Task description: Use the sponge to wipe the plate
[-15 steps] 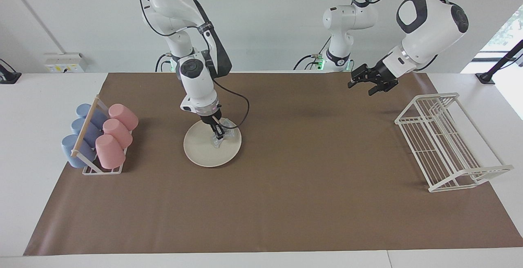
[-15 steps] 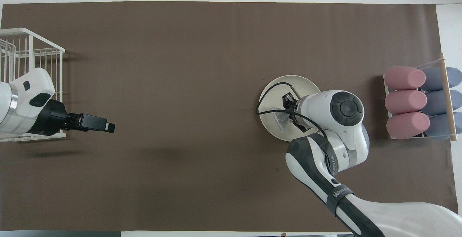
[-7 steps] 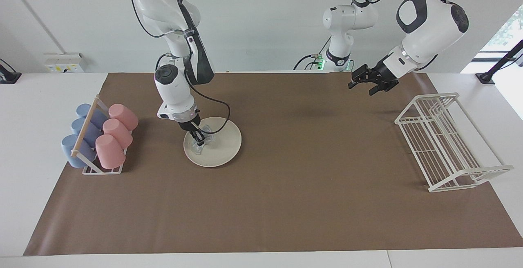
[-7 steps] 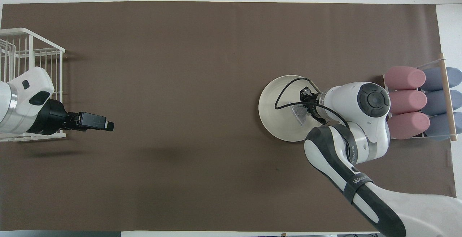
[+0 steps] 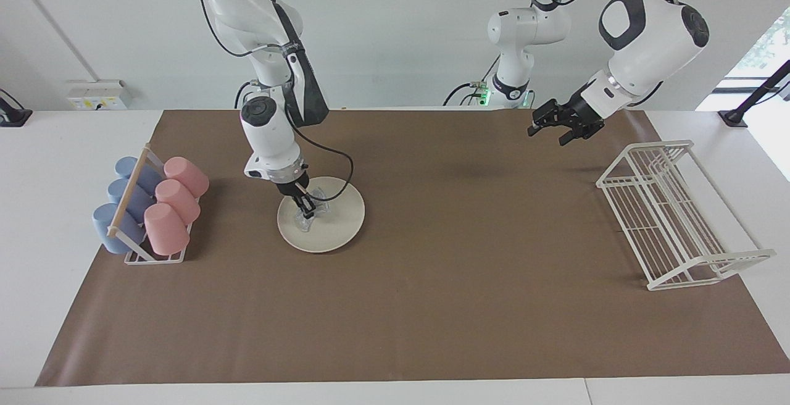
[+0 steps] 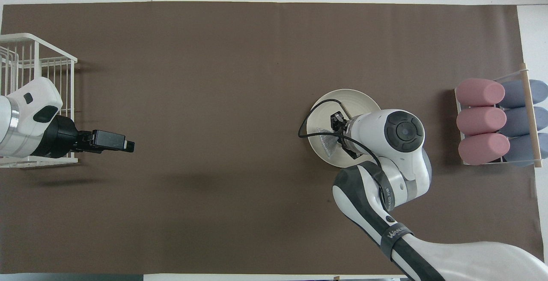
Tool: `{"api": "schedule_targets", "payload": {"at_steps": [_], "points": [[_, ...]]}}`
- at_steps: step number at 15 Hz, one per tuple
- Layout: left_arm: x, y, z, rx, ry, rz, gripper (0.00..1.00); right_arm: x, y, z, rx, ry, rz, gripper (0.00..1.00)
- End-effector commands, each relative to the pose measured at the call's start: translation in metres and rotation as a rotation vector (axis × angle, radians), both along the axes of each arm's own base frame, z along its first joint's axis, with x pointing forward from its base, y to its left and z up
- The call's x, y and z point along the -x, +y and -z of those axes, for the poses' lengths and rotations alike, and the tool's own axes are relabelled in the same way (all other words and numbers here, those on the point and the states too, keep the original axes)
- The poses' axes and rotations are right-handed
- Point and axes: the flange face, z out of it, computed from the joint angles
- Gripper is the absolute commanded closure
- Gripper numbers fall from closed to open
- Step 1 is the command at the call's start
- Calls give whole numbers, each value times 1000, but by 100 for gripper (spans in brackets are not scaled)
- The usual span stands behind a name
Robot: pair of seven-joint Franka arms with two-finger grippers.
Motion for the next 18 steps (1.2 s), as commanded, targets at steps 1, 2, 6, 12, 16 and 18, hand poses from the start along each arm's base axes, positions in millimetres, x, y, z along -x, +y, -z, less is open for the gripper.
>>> {"api": "schedule_targets", "payload": {"at_steps": [1, 2, 6, 12, 16, 18], "points": [[0, 3, -6, -25, -14, -16, 0, -1, 6, 0, -53, 6, 107, 100], [-1, 3, -8, -25, -18, -17, 0, 2, 17, -1, -82, 9, 121, 100], [-2, 3, -8, -25, -23, -18, 0, 0, 26, -8, -104, -1, 126, 100], [-2, 2, -9, -13, -17, -33, 0, -35, 57, -97, -123, 44, 150, 100], [2, -11, -9, 186, 15, -92, 0, -29, 101, -184, -73, 91, 171, 100], [8, -24, -7, 310, 19, -95, 0, -11, 138, -222, 10, 45, 190, 100]]}}
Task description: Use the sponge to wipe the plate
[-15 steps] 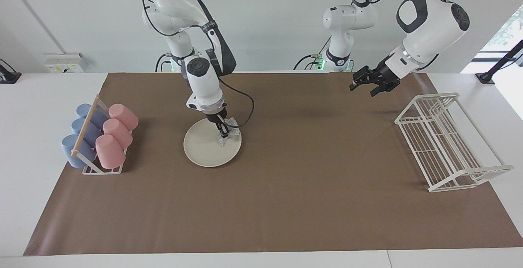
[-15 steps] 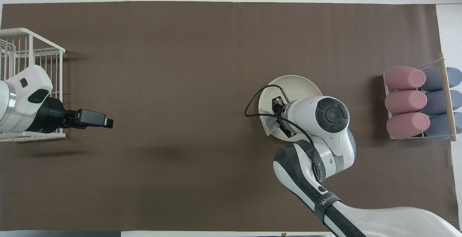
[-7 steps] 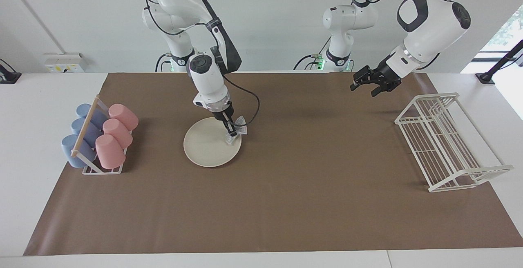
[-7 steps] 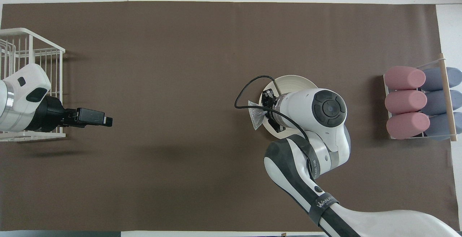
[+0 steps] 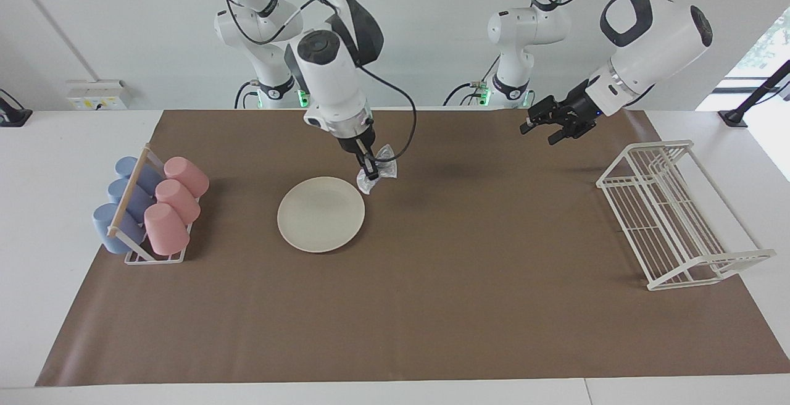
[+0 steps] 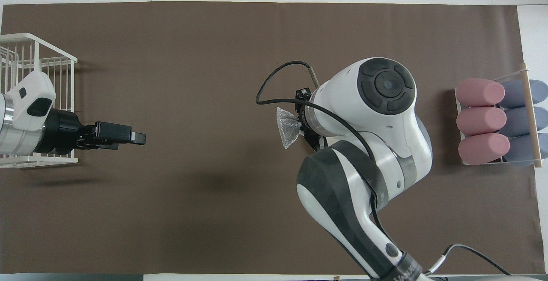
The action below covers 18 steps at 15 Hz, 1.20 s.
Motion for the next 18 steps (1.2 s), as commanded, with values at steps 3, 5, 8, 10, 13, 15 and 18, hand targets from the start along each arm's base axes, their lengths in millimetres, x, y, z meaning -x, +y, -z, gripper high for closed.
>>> {"api": "schedule_targets", "payload": {"at_steps": [3, 5, 8, 10, 13, 15, 18], "points": [[18, -18, 13, 283, -13, 0, 0, 30, 66, -67, 58, -37, 94, 100], [20, -30, 14, 385, -3, -22, 0, 35, 72, -67, 80, -35, 92, 100], [26, -45, 25, 529, 5, -35, 0, 38, 74, -63, 81, -28, 88, 100], [30, -69, 24, 610, 9, -42, 0, 38, 75, -63, 80, -26, 88, 100], [36, -110, 23, 632, -11, -50, 0, 38, 75, -64, 76, -25, 90, 100], [39, -125, 29, 617, -18, -51, 0, 38, 76, -64, 74, -25, 92, 100], [45, -145, 32, 607, -22, -40, 4, 38, 76, -64, 73, -25, 104, 100]]}}
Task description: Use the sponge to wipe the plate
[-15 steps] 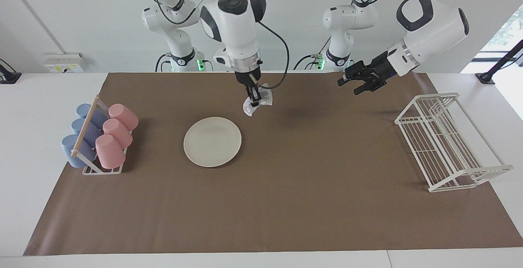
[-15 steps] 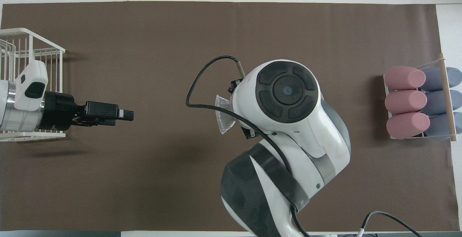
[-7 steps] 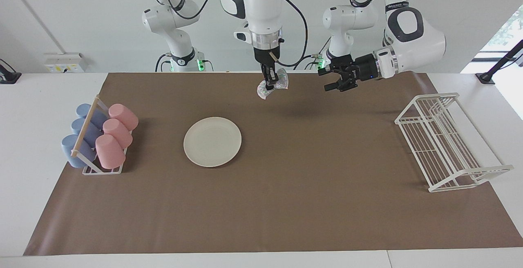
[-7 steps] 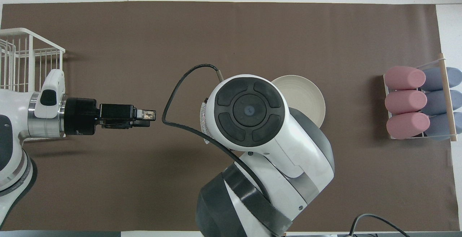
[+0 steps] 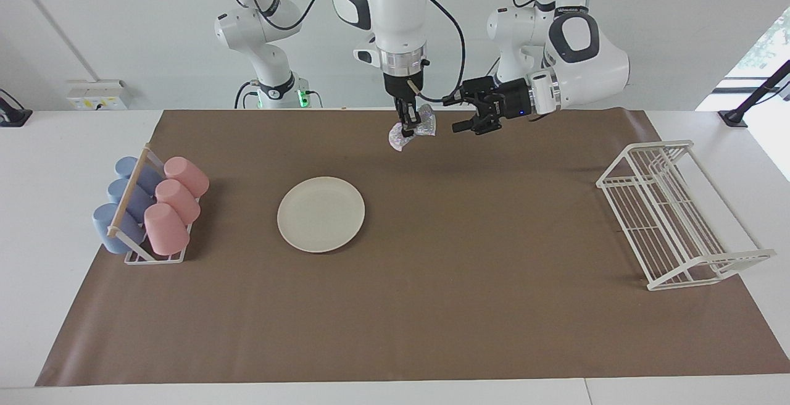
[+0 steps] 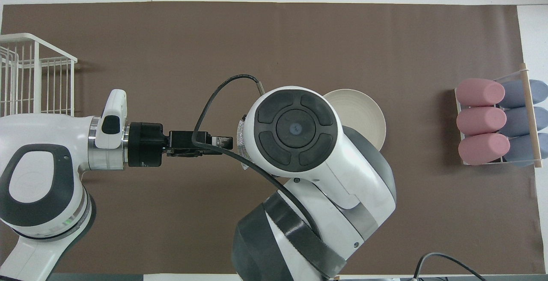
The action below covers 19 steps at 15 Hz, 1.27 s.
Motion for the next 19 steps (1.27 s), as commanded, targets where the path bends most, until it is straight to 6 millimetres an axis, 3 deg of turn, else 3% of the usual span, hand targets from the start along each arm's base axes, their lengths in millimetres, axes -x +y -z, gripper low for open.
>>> {"api": "schedule_targets", "payload": {"at_steps": [1, 4, 7, 8, 9, 10, 11, 19], "points": [[10, -10, 2, 3, -19, -23, 5, -3, 3, -3, 3, -5, 25, 100], [12, -15, 3, 4, -18, -18, 9, -4, 2, -3, 1, -7, 25, 100], [13, -19, 4, -1, -19, -20, 23, -4, 2, -3, 0, -8, 25, 100], [14, -21, 4, -2, -18, -18, 40, -4, 2, -3, 0, -8, 25, 100], [14, -21, 4, -2, -15, -19, 67, -4, 2, -3, 0, -8, 25, 100], [15, -21, 4, -2, -12, -18, 87, -4, 2, -3, 0, -8, 25, 100], [14, -22, 2, 2, 2, -27, 100, -4, 2, -3, 0, -8, 25, 100], [16, -26, 1, 12, 45, -39, 100, -8, -3, -5, -6, -14, 21, 100]]}}
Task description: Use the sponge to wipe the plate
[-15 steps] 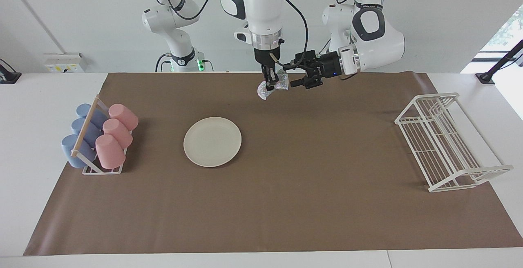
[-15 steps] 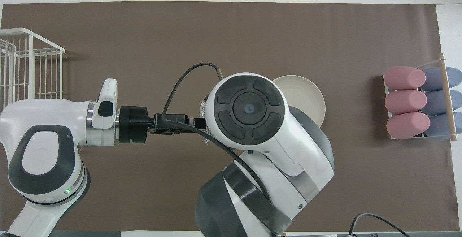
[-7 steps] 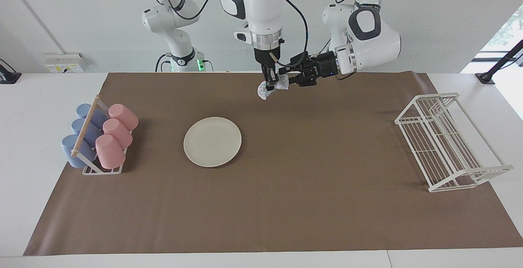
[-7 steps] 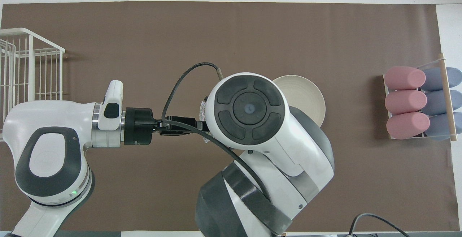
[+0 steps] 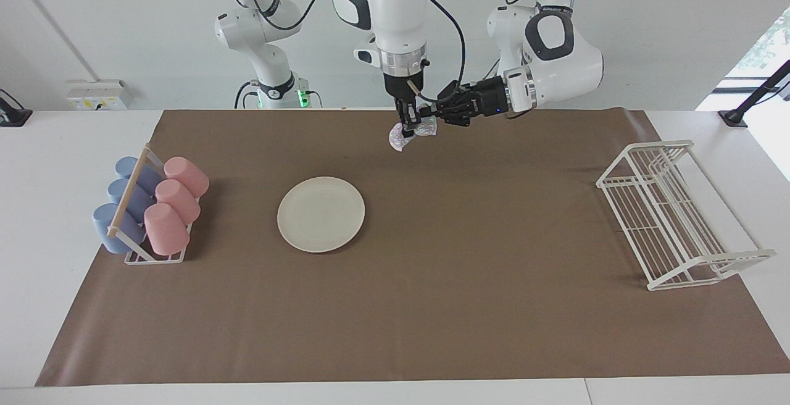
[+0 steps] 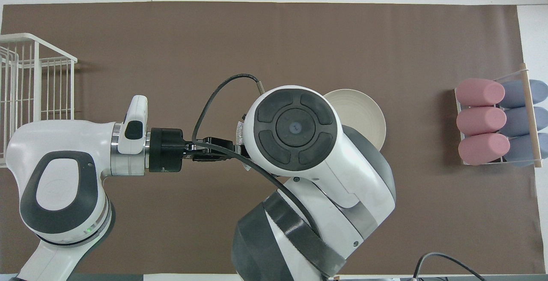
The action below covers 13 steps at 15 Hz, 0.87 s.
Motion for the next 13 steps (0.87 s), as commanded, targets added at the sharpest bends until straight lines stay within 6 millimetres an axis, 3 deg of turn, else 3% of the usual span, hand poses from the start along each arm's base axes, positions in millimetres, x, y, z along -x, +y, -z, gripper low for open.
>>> {"api": "schedule_targets", "payload": {"at_steps": [1, 2, 3, 5, 7, 10, 13], "points": [[7, 0, 0, 4, 14, -24, 100, -7, -7, -9, -3, -19, 1, 100], [7, 0, 0, 3, 15, -22, 100, -8, -14, -14, 3, -28, -49, 29], [7, 0, -1, 5, 15, -23, 100, -10, -23, -12, 12, -28, -69, 0], [5, 4, -1, 6, 21, -29, 100, -1, -32, -11, 34, -22, -97, 0], [2, 9, -2, 6, 35, -47, 100, 8, -57, -5, 80, -21, -280, 0], [-7, 31, -5, -32, 72, -98, 100, -6, -115, -12, 116, -36, -498, 0], [-21, 58, -14, -238, 82, -109, 100, -20, -181, -27, 147, -3, -658, 0]]}}
